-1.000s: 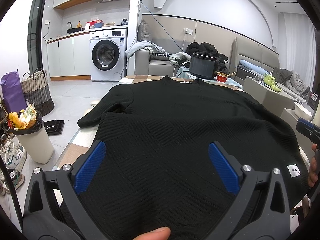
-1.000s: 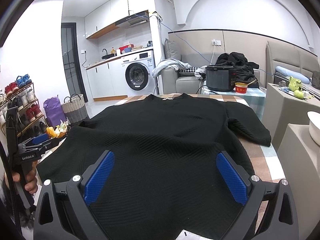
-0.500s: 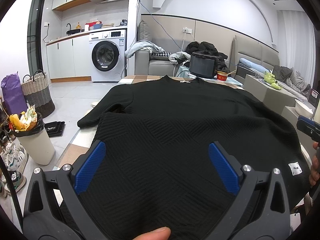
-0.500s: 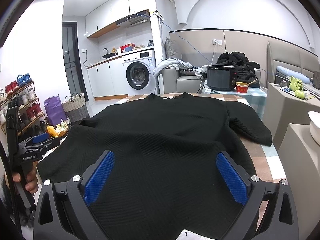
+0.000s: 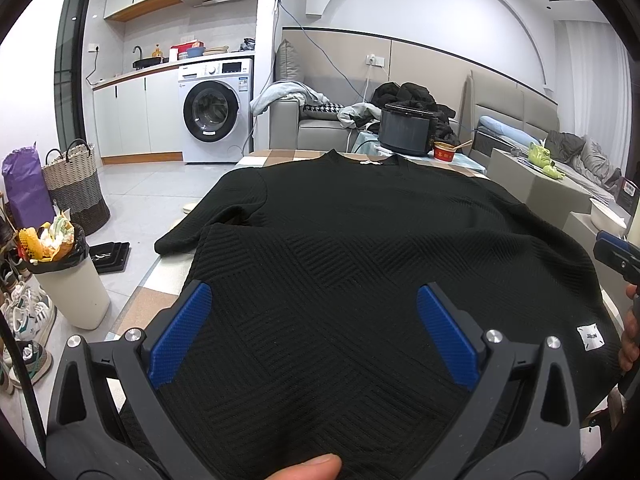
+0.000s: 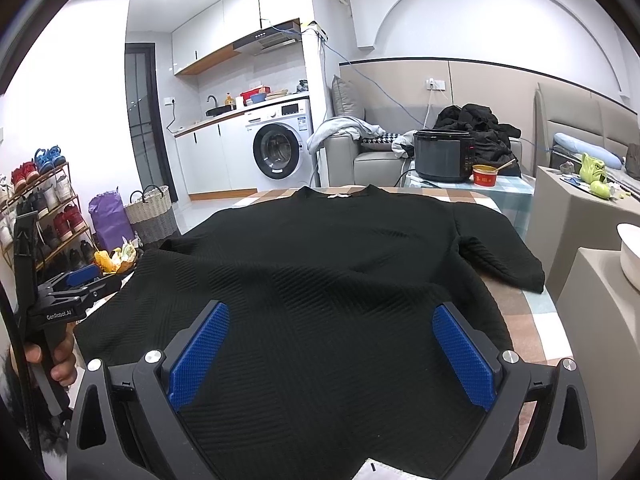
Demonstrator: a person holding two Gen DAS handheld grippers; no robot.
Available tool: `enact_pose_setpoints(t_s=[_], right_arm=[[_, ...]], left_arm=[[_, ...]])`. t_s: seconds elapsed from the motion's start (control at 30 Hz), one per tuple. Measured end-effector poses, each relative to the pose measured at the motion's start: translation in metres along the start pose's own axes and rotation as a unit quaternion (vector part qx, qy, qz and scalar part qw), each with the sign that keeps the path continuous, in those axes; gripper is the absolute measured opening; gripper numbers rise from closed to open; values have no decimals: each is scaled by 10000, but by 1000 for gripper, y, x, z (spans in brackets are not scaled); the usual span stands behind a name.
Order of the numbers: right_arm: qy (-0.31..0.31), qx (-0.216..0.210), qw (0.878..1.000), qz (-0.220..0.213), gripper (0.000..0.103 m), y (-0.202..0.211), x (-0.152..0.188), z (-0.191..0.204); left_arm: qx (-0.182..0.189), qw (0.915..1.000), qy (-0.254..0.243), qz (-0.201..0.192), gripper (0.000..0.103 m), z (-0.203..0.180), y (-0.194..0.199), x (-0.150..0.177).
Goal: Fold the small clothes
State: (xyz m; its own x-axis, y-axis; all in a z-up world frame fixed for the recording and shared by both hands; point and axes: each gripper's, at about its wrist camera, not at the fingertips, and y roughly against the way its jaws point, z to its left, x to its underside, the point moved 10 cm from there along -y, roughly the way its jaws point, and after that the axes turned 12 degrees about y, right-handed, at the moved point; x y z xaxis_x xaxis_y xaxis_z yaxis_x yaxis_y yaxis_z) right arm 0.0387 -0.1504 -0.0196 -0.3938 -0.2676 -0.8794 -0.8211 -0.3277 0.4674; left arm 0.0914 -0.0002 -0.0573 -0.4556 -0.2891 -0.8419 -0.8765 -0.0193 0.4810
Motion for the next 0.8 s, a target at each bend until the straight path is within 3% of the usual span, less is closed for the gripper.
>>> enact_pose_setpoints(t_s=[0.8], right_arm=[[-8,35,10000,-16,103,0,2,-2]], left_arm=[[-2,10000,-2,6,102,0,0,0]])
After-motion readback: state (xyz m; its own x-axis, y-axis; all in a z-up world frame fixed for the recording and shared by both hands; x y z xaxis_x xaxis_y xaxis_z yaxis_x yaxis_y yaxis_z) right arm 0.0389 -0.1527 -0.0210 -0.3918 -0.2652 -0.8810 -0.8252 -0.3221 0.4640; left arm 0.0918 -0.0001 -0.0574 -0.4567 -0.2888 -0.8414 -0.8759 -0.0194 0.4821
